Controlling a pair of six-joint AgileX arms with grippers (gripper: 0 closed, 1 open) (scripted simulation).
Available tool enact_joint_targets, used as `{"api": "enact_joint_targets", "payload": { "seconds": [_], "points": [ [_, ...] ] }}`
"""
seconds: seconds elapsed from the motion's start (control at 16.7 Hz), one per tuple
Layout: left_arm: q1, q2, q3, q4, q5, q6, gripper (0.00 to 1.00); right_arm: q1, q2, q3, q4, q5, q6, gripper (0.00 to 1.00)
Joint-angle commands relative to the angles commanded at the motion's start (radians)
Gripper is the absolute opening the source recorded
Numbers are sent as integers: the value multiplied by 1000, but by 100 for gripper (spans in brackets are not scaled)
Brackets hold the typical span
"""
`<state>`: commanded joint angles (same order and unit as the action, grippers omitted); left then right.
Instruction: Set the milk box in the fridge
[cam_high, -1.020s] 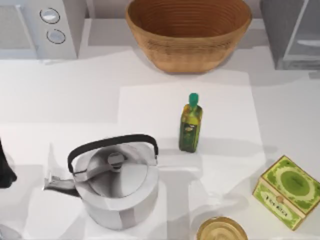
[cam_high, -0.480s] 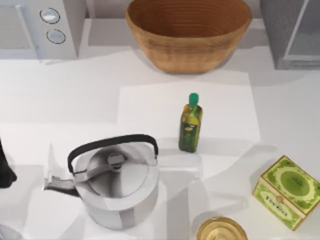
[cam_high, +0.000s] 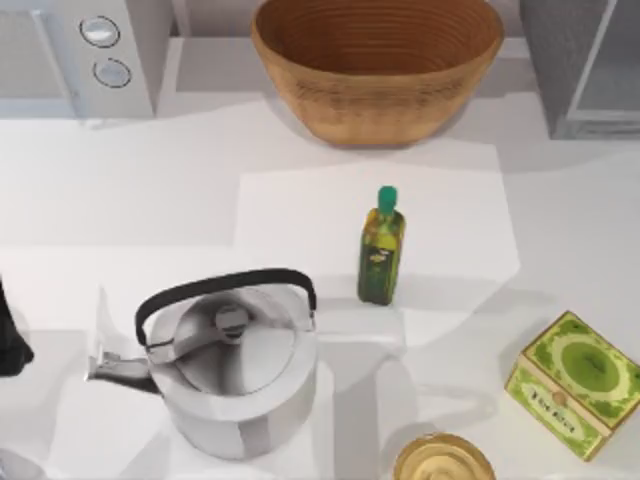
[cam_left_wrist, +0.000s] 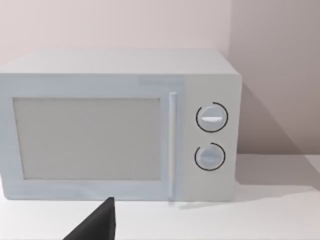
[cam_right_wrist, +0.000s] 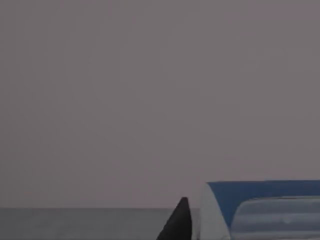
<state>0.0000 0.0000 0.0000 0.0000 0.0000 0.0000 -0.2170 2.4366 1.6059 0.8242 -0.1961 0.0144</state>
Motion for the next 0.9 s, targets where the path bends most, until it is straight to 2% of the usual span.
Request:
{"api": "enact_joint_targets", "payload": {
  "seconds": [0.72, 0.9],
  "points": [
    [0, 0, 0, 0, 0, 0, 100, 0, 0, 0, 0, 0, 0, 98],
    [0, 0, 0, 0, 0, 0, 100, 0, 0, 0, 0, 0, 0, 100]
  ]
}}
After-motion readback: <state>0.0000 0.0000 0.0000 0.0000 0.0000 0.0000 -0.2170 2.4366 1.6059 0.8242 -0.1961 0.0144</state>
